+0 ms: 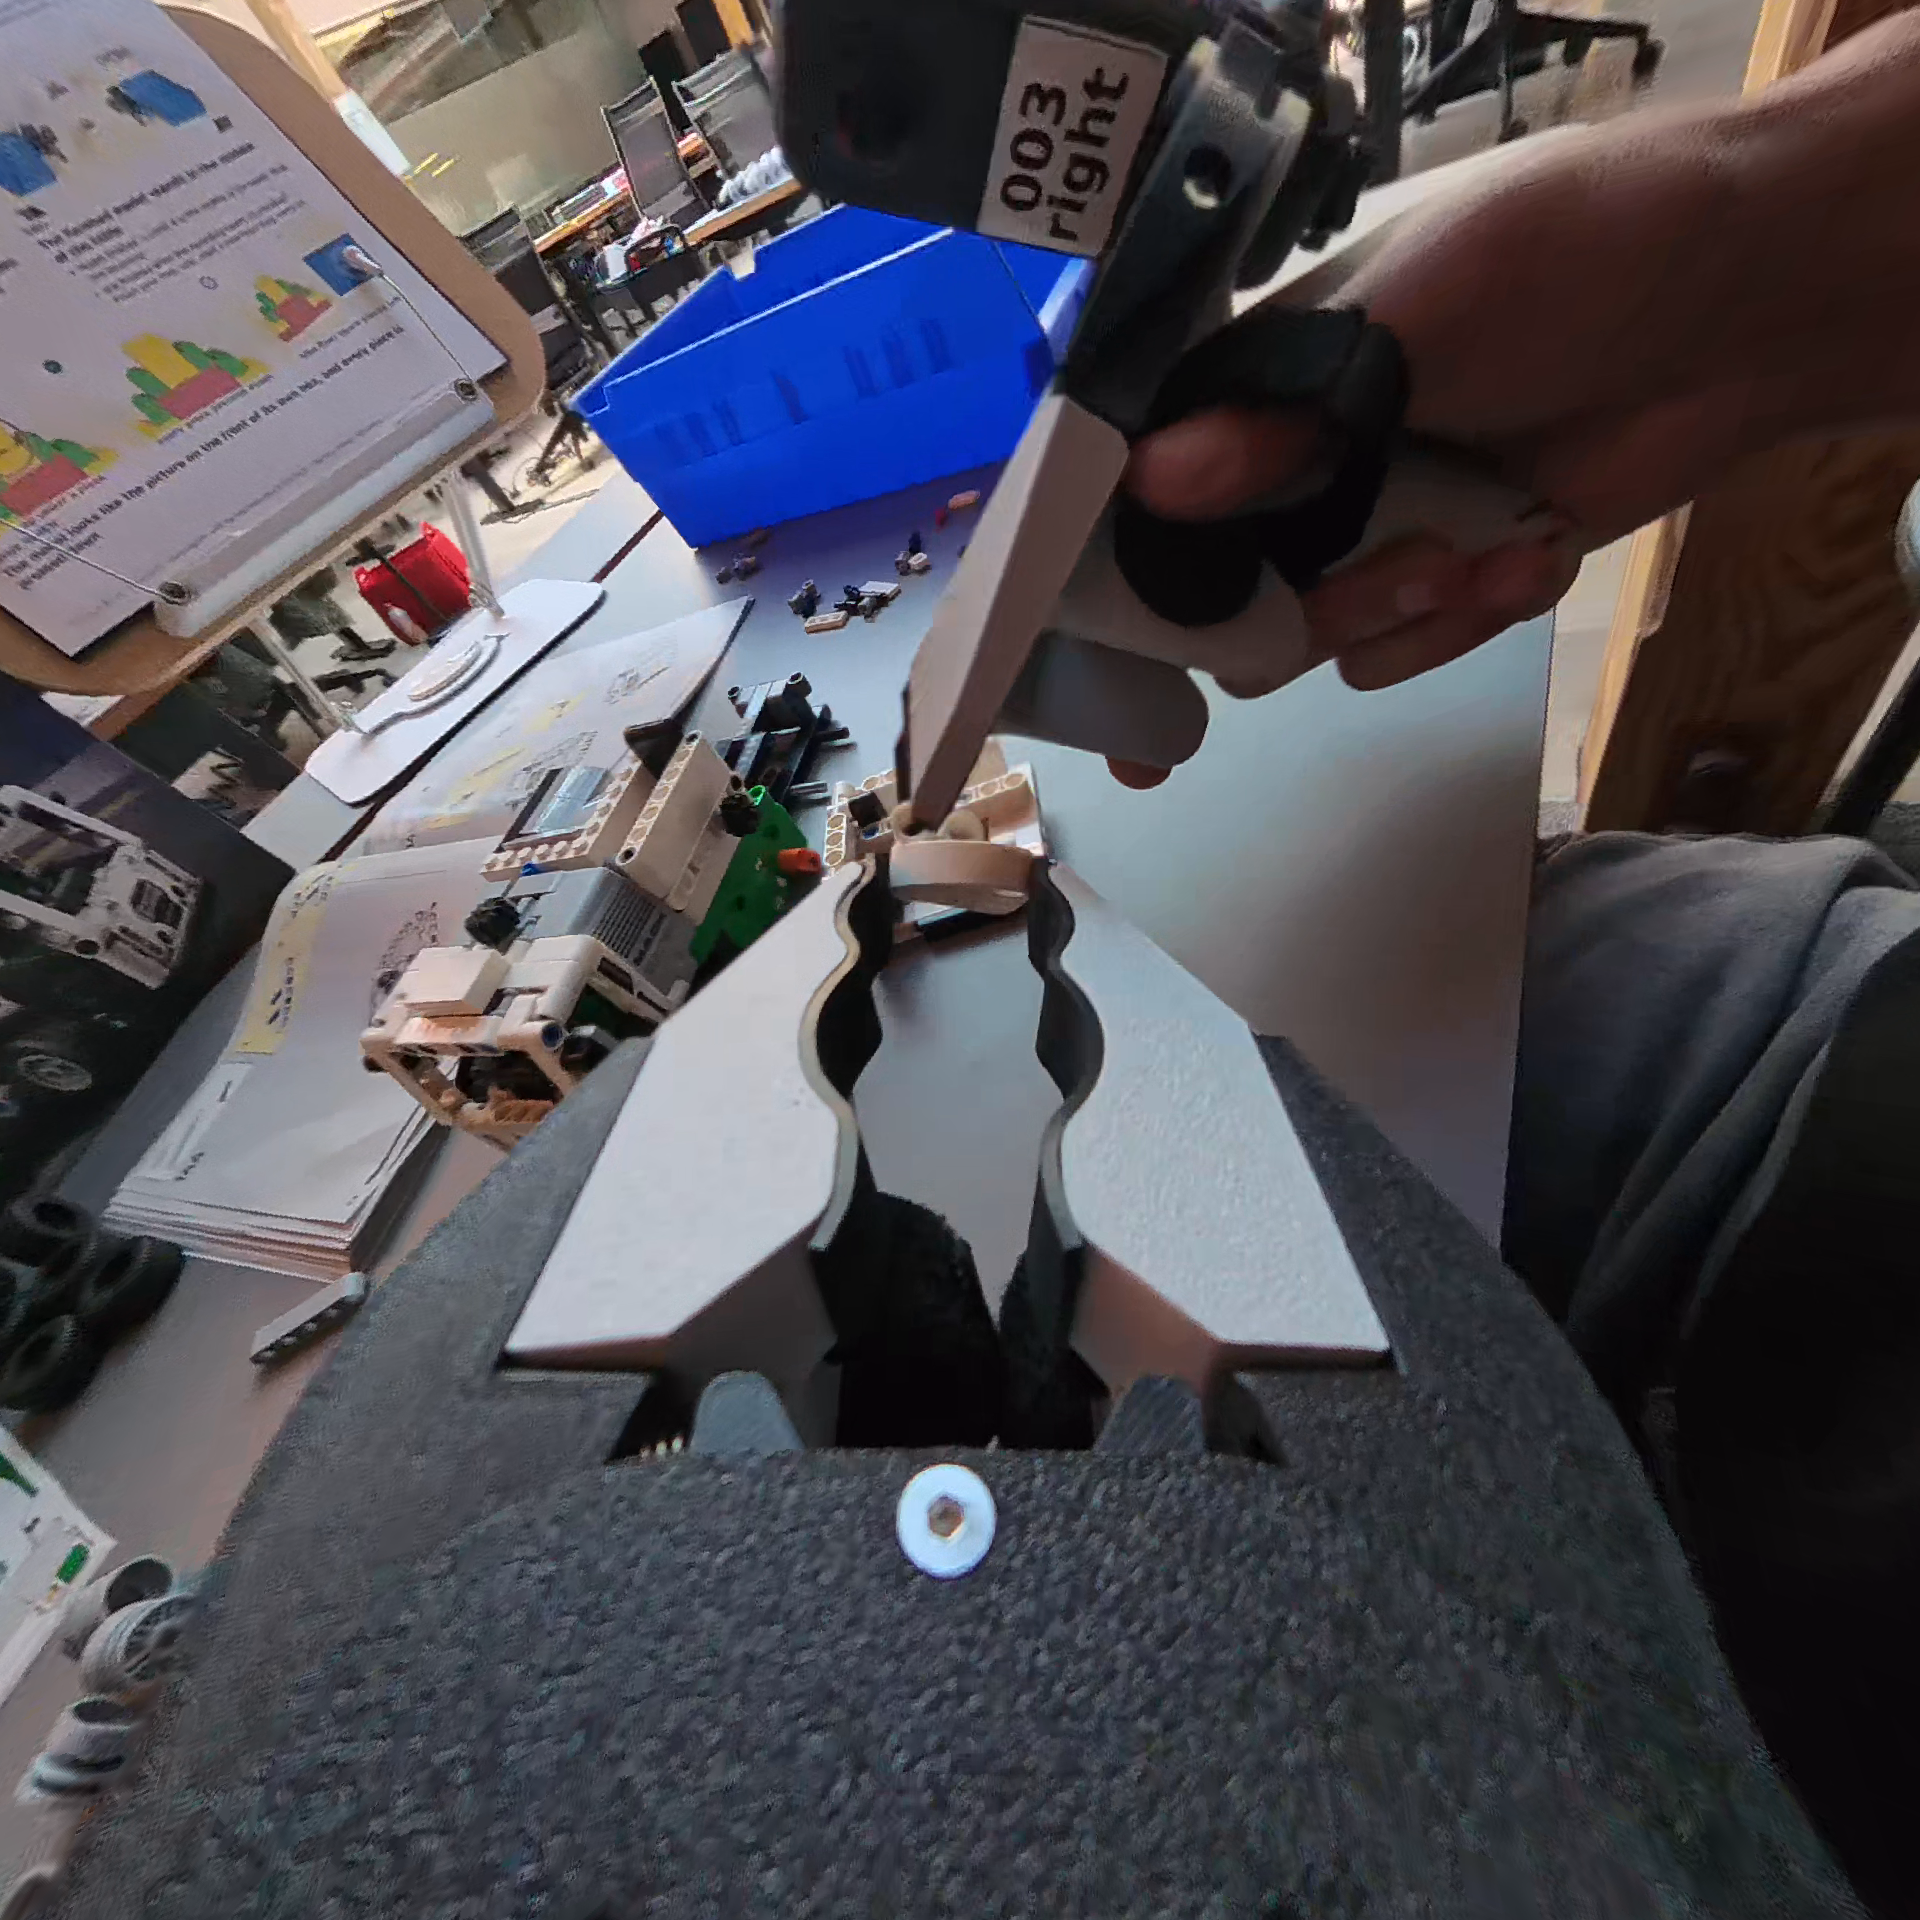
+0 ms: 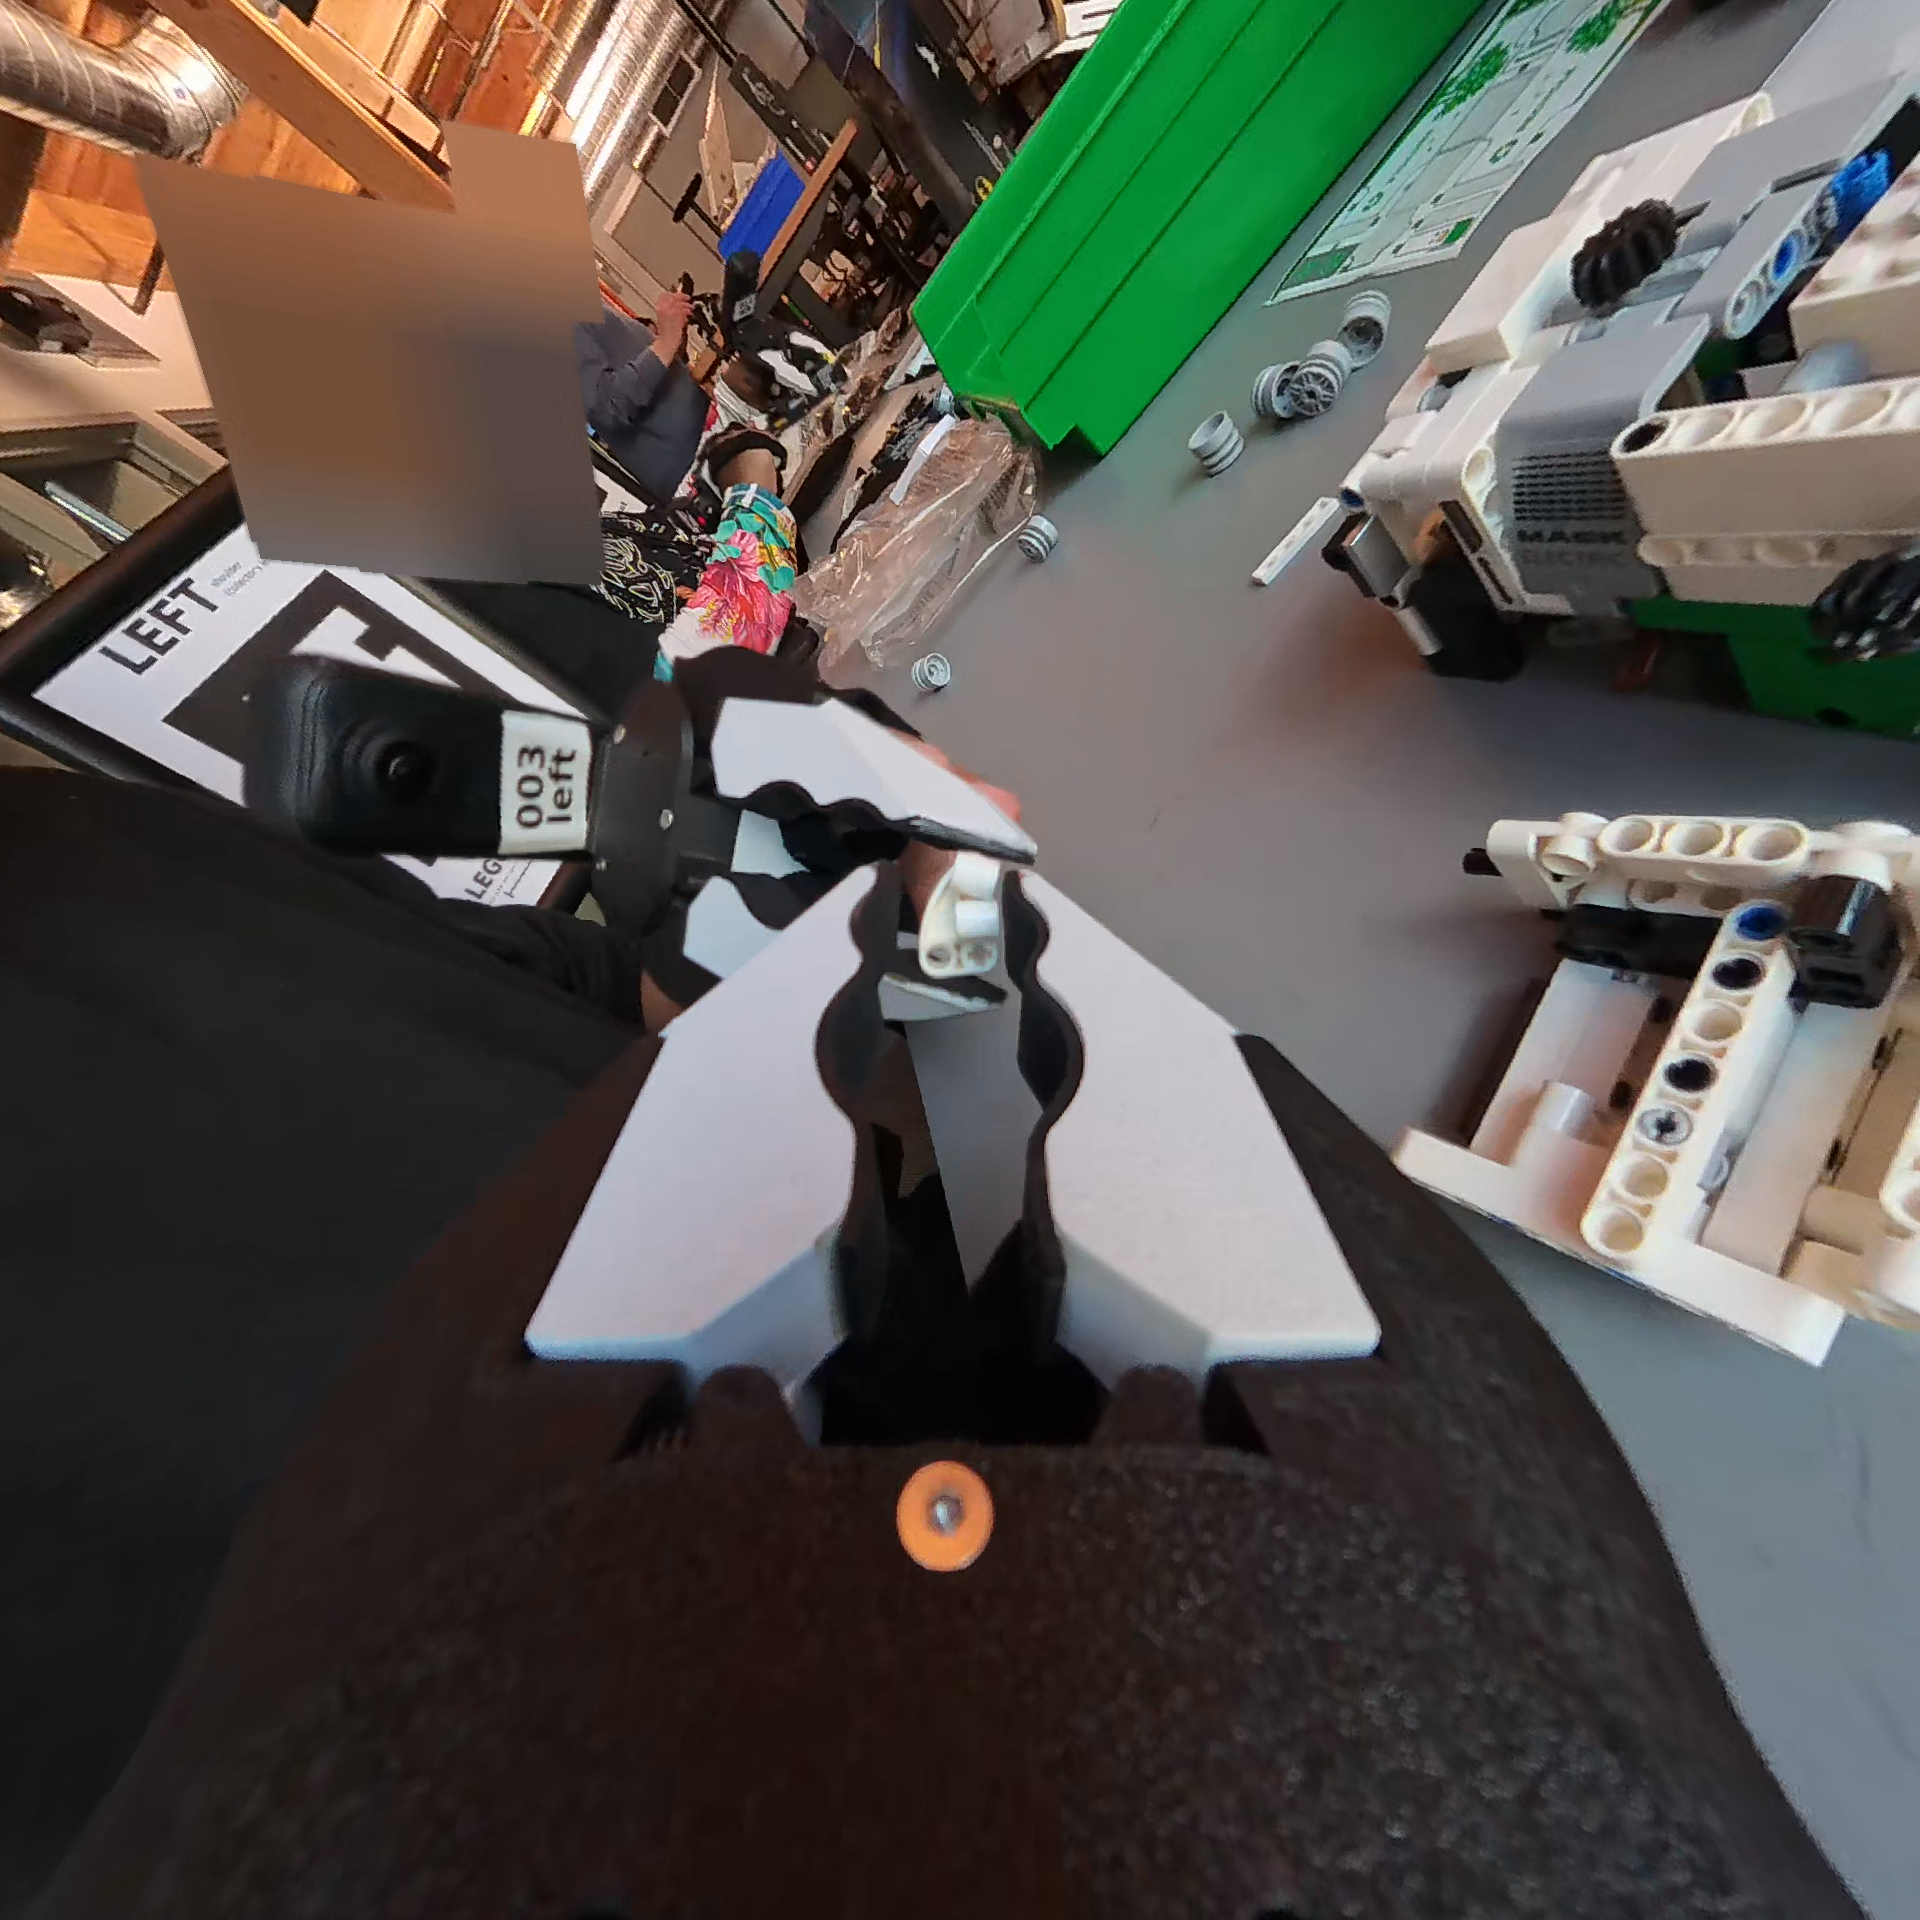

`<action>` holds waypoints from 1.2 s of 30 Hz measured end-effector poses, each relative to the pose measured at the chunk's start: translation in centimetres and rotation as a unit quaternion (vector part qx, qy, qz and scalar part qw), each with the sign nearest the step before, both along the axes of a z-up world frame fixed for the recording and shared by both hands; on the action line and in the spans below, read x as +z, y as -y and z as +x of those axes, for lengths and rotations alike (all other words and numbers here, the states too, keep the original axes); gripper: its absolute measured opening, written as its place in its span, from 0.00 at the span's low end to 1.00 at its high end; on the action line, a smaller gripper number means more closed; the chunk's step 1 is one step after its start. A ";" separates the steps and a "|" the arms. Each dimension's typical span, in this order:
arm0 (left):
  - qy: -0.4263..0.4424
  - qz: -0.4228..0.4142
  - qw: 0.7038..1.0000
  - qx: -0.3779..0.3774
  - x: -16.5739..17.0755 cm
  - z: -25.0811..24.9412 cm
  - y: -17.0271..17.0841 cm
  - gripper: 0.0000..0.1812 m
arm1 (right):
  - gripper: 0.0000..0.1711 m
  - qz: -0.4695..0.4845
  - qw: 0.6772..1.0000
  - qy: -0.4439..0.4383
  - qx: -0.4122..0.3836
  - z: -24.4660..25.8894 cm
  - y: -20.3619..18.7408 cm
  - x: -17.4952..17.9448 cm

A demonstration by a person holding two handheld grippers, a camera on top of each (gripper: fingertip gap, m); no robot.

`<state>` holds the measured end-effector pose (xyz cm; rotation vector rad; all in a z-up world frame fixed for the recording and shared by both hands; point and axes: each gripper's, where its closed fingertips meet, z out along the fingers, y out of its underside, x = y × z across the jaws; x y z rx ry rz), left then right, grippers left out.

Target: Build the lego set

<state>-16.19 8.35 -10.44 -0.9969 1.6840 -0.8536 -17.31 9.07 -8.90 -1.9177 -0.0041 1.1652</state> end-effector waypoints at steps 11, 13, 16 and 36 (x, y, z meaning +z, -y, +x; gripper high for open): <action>-0.012 -0.119 0.992 -0.043 0.6 -0.3 1.0 0.14 | 0.04 0.024 0.998 0.060 0.010 -0.1 0.3 0.2; -0.009 -0.112 0.993 -0.043 0.7 -0.4 0.9 0.14 | 0.04 0.027 0.998 0.061 0.011 -0.2 0.3 0.3; -0.008 -0.089 0.995 -0.036 0.5 -0.3 0.9 0.14 | 0.04 0.023 0.998 0.059 0.011 -0.2 0.2 0.3; 0.017 -0.009 1.000 0.014 0.9 -0.2 0.1 0.14 | 0.04 -0.016 1.000 0.003 -0.001 -0.1 0.7 -0.1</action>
